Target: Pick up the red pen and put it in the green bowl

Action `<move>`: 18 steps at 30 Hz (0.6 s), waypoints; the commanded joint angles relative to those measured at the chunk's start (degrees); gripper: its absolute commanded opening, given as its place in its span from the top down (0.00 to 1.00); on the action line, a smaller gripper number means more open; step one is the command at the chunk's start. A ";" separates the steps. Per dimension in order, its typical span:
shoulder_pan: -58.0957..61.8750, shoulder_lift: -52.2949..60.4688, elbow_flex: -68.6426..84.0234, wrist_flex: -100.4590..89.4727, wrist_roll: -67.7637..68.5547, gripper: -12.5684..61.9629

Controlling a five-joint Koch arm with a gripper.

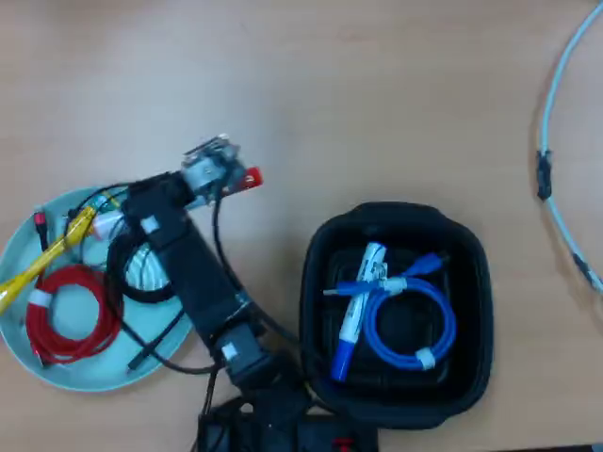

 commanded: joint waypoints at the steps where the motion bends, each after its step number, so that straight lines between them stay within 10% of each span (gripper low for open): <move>1: -4.92 3.69 -2.72 1.32 3.96 0.92; 18: -30.94 -5.71 -3.08 -10.37 8.88 0.92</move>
